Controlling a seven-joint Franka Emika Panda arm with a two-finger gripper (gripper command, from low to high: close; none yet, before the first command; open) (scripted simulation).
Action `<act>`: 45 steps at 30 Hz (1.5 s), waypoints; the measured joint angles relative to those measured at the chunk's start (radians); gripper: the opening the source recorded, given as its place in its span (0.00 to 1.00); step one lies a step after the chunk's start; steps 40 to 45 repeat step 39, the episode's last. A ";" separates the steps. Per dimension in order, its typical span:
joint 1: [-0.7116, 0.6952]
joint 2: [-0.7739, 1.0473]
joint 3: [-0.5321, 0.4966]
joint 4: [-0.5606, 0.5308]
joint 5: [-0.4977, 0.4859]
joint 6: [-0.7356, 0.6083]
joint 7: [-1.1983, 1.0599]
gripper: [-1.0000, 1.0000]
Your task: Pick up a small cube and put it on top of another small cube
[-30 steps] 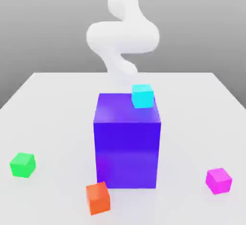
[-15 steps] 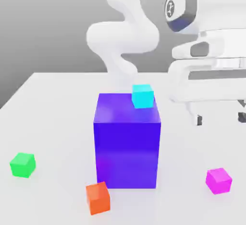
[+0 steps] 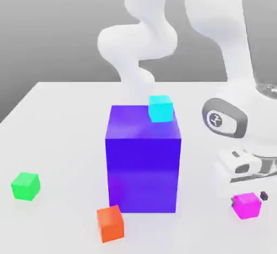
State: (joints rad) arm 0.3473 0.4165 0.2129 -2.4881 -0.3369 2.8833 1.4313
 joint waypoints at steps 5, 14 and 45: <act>0.001 0.001 -0.001 0.000 -0.003 0.002 0.002 0.00; -0.197 -0.218 0.020 -0.060 0.174 -0.150 -0.169 0.00; -0.958 -0.217 -0.357 -0.128 0.426 -0.070 -0.563 1.00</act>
